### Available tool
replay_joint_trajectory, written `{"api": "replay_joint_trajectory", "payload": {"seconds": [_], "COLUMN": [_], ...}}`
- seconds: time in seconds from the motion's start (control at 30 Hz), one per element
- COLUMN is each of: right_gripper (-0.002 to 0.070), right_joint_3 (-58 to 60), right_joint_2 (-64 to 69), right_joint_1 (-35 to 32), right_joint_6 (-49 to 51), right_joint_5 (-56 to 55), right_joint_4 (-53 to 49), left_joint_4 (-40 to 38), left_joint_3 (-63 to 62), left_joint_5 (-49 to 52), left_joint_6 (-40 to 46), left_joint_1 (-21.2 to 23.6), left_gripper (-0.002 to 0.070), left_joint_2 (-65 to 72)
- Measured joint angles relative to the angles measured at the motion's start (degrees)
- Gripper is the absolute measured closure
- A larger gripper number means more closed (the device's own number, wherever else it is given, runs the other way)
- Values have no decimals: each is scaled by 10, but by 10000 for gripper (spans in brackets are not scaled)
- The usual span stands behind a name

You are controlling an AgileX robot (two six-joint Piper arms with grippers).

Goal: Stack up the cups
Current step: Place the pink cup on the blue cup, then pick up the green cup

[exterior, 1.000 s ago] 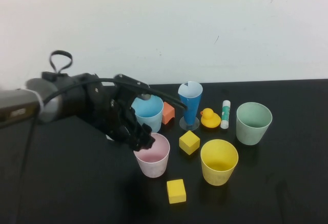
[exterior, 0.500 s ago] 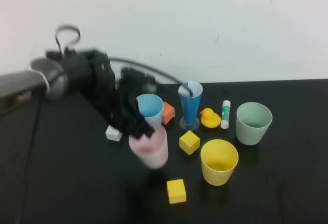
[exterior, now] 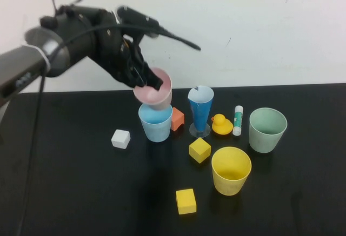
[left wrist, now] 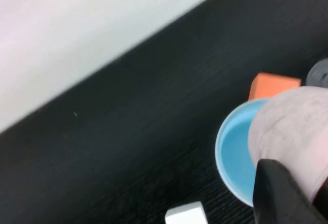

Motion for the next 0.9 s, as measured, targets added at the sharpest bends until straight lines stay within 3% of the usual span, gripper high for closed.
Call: {"api": "replay_joint_trajectory", "payload": {"seconds": [0.2, 0.37, 0.43, 0.53, 0.7, 0.9], "right_gripper": [679, 679, 679, 679, 679, 679], "right_joint_3": [0, 0, 0, -14, -96, -204], "right_joint_2": [0, 0, 1, 12, 77, 241], "right_joint_1": [0, 0, 0, 0, 0, 0], "right_joint_6": [0, -2, -20, -67, -138, -185], "right_joint_5": [0, 0, 0, 14, 74, 106], "right_joint_4": [1, 21, 49, 98, 172, 197], "left_joint_4": [15, 16, 15, 14, 14, 10], "left_joint_3": [0, -10, -28, -62, -88, -91], "left_joint_5": [-1, -1, 12, 32, 28, 24], "left_joint_6": [-1, -1, -5, -17, -18, -30], "left_joint_1": [0, 0, 0, 0, 0, 0], "left_gripper": [649, 483, 454, 490, 641, 671], "left_joint_2": [51, 54, 54, 48, -9, -136]}}
